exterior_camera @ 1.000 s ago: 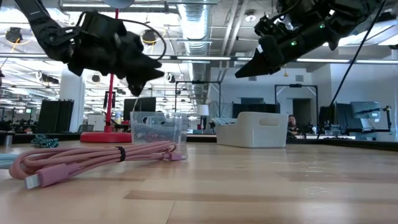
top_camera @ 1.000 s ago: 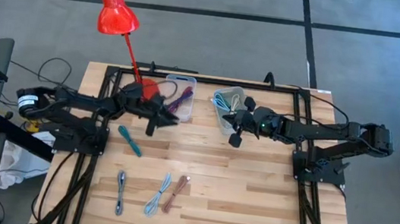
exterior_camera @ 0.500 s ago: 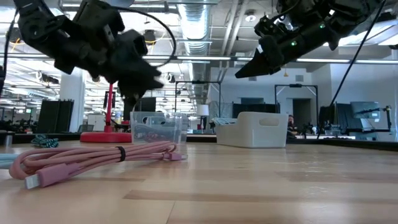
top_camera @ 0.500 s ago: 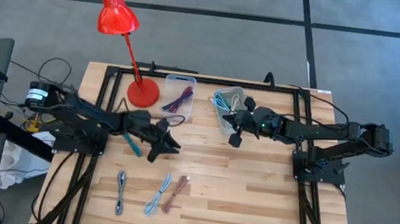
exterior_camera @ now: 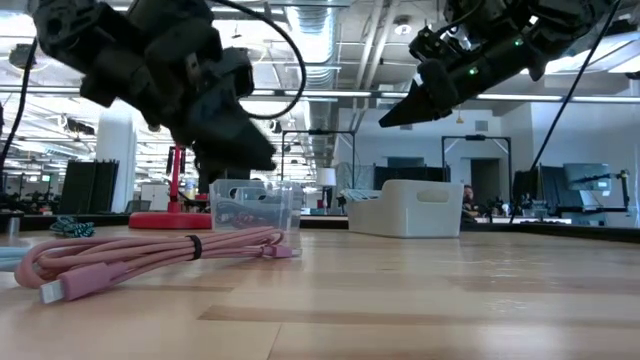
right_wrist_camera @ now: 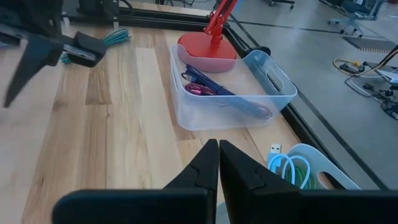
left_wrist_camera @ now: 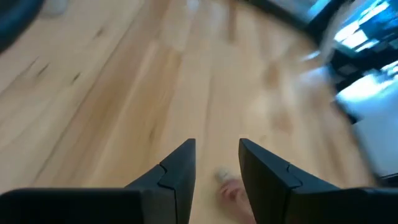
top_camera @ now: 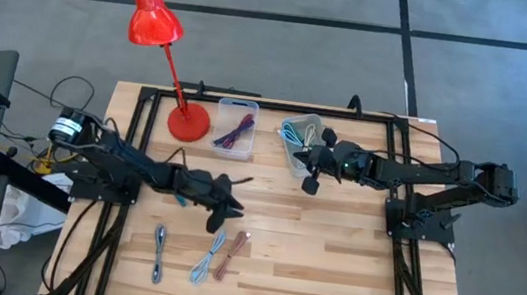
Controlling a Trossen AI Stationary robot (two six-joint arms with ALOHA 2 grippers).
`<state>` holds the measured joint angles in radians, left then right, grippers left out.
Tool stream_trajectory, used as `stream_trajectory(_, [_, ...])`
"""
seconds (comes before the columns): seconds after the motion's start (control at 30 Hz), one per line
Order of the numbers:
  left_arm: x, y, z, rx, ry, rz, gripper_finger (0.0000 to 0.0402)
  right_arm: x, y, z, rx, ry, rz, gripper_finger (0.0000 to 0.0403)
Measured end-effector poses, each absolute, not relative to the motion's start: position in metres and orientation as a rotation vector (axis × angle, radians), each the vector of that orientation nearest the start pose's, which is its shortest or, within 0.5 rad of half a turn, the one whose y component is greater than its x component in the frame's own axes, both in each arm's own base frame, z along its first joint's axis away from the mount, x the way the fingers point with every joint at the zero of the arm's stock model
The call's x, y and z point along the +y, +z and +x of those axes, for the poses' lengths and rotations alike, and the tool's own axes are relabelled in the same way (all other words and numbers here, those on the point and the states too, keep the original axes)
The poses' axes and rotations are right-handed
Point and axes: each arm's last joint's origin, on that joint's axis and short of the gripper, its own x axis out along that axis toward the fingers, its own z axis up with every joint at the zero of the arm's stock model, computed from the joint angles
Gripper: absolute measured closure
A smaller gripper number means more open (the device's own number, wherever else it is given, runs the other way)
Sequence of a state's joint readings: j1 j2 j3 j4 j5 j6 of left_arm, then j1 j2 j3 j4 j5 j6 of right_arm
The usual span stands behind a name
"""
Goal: Pick & Place USB Port
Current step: Put the pink USB cable into the gray bin
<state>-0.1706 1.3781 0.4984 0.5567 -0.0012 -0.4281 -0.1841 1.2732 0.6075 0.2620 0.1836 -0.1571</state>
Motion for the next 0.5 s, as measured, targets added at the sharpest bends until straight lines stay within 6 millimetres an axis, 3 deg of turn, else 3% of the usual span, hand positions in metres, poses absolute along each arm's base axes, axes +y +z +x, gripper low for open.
stream_trajectory(0.13, [-0.051,0.181,0.261,0.445,-0.025,-0.377,0.0279,-0.053,0.214,0.255,0.435,-0.33,-0.154,0.0396])
stream_trajectory(0.5, [-0.059,0.186,0.264,0.481,-0.006,-0.428,0.0279,-0.053,0.212,0.254,0.457,-0.328,-0.162,0.0396])
